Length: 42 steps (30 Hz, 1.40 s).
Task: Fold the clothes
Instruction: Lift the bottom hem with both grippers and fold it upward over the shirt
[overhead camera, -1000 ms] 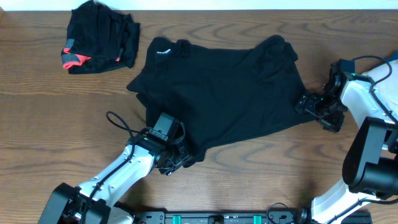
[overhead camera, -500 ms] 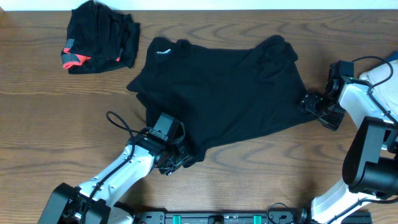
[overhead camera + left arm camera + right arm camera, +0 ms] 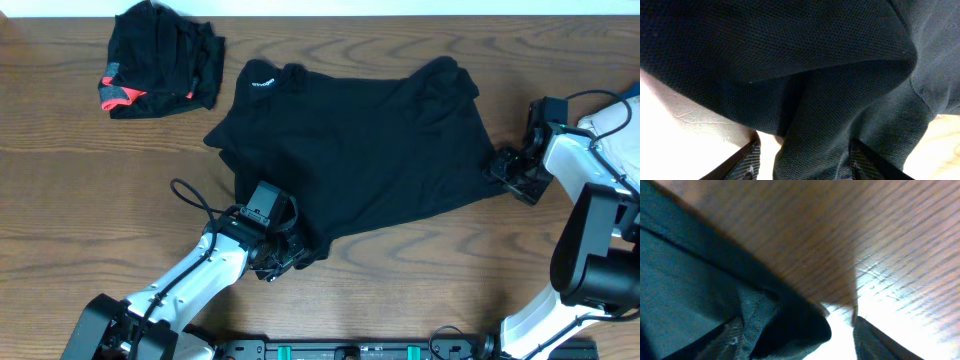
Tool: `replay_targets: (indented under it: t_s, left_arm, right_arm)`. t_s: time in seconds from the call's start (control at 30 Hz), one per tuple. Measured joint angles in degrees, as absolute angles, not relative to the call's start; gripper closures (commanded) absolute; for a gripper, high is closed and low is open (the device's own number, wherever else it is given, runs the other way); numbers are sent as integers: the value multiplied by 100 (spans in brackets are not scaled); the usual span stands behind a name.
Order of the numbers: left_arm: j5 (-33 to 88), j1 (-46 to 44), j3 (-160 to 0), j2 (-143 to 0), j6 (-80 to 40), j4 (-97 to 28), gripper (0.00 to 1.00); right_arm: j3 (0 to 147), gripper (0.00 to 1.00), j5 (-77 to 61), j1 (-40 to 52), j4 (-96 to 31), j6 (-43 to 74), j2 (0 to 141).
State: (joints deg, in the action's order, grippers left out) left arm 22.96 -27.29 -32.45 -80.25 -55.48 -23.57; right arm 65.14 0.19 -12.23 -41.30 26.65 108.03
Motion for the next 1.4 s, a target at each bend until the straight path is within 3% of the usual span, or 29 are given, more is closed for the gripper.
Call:
replay_targets:
  t_s: [0.23,0.5,0.57,0.67,0.73,0.93,1.4]
  left_arm:
    - [2298,-2729,-3242,-8025,-5548,-2357,42]
    - [2388,-2729,-3159,-8038,-5564,-2390,76]
    - [2410,-2729,-3142,-8042,-5546,-2473,78]
    - [2429,-2729,-3142,-8042,-5544,-2585,81]
    - [2436,-2729,-3142,-8042,-5553,-2622,93]
    - [2467,-2729,-3142,-8042,-5502,-2652,94]
    - [2536,-2729,-3133,-7666,-5345,-3009,94]
  right_arm:
    - [6517,60,25,-1223,-4150,2724,10818]
    - [6517,83,-21,-1223,-4244,2759,10818]
    - [6517,89,-32,-1223,-4263,2777,10818]
    - [6517,90,-47,-1223,-4276,2788,10818]
    - [6517,90,-49,-1223,-4276,2788,10818]
    - [6517,99,-58,-1223,-4281,2779,10818]
    - [6497,99,-73,-1223,-4880,2786,10495]
